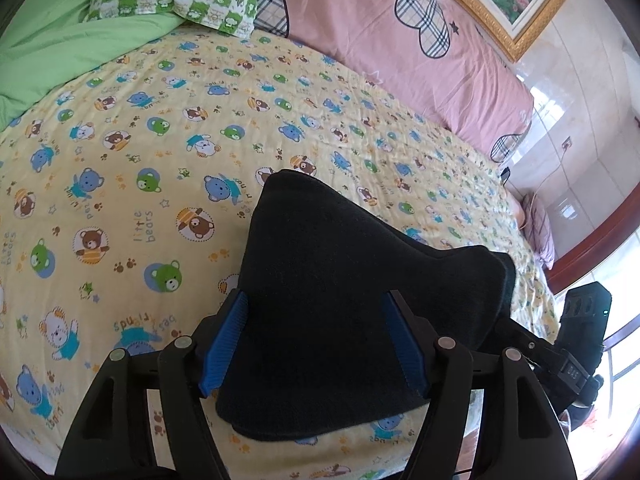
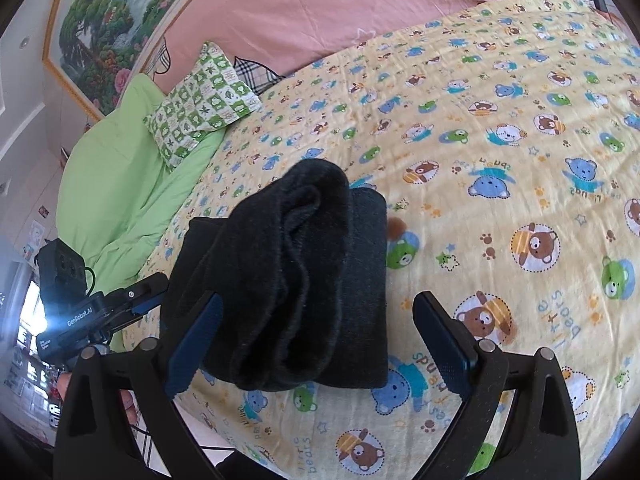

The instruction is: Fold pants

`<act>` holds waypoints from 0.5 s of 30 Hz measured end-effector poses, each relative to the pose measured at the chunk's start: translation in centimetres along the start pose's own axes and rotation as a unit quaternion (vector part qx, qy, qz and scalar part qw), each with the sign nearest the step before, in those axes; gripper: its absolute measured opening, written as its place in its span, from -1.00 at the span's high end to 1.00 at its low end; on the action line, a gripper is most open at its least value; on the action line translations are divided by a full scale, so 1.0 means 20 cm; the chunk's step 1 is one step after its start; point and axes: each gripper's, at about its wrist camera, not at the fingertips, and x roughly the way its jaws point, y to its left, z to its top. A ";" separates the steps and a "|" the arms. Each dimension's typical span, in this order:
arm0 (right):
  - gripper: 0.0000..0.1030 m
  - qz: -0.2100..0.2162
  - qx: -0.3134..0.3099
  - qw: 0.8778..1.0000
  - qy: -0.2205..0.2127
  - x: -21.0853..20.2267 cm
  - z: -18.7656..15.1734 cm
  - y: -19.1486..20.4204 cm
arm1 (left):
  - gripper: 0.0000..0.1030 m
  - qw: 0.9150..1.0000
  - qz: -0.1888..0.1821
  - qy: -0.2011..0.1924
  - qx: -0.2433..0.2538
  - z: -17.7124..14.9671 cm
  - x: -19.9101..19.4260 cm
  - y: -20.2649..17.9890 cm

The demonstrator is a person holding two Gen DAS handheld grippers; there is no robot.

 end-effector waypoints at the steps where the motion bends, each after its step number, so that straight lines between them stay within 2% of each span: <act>1: -0.86 -0.001 0.000 1.000 0.001 0.00 0.00 0.00 | -0.37 1.000 0.003 0.001 0.003 0.01 0.02 0.00; 8: -0.86 0.002 -0.002 1.000 0.011 0.06 -0.01 0.00 | -0.44 1.000 0.015 0.022 0.011 0.04 0.13 0.02; 12: -0.86 0.005 -0.002 1.000 0.013 0.09 0.00 -0.01 | -0.47 0.999 0.004 0.039 -0.003 0.05 0.20 0.07; 15: -0.86 0.012 -0.003 1.000 0.014 0.10 0.00 -0.02 | -0.29 0.998 -0.014 0.052 -0.019 0.05 0.26 0.11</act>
